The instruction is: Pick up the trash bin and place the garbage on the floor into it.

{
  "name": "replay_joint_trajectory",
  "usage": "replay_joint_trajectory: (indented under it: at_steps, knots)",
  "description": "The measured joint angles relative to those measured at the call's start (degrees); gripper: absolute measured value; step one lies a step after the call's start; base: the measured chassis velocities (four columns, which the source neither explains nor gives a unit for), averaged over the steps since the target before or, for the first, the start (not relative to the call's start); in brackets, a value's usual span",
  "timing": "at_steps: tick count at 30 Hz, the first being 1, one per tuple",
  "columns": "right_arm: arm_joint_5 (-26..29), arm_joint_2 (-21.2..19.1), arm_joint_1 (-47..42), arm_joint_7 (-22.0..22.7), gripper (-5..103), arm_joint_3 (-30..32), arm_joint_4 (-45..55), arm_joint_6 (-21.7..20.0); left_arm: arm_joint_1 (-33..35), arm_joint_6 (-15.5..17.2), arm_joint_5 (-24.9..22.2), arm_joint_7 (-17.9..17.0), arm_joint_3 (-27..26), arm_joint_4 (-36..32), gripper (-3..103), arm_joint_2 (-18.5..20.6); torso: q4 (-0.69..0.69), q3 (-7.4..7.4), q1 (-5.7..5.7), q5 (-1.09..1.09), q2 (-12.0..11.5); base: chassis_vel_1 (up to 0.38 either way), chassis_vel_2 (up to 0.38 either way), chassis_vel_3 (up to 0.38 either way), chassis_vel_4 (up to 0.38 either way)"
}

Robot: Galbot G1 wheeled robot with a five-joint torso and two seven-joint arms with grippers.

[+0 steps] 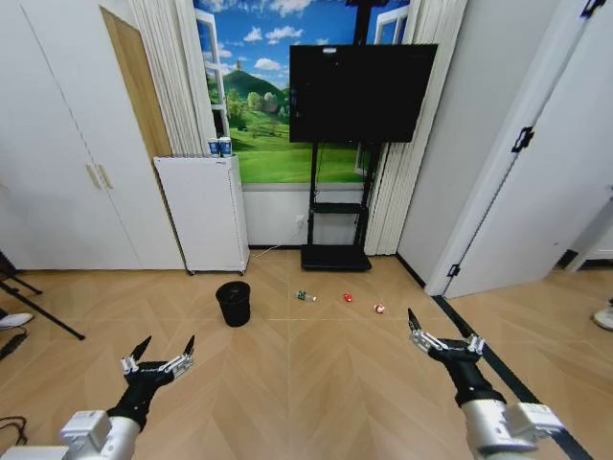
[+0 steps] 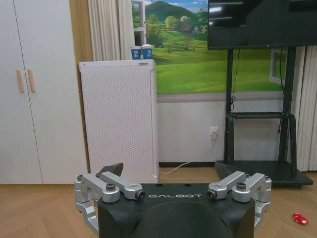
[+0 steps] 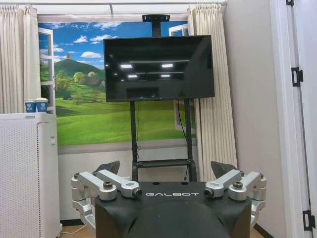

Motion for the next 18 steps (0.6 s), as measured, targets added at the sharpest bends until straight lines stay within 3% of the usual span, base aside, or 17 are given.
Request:
replay_joint_trajectory:
  at_steps: [18]
  knots:
    - [1.65,-0.09,-0.08,-2.93,100,0.96,-1.19,0.92,0.45,0.0,0.19,0.0,0.02,0.14,100,-0.28,0.0,0.0,0.0,0.0,0.0,0.0,0.0,0.0,0.0]
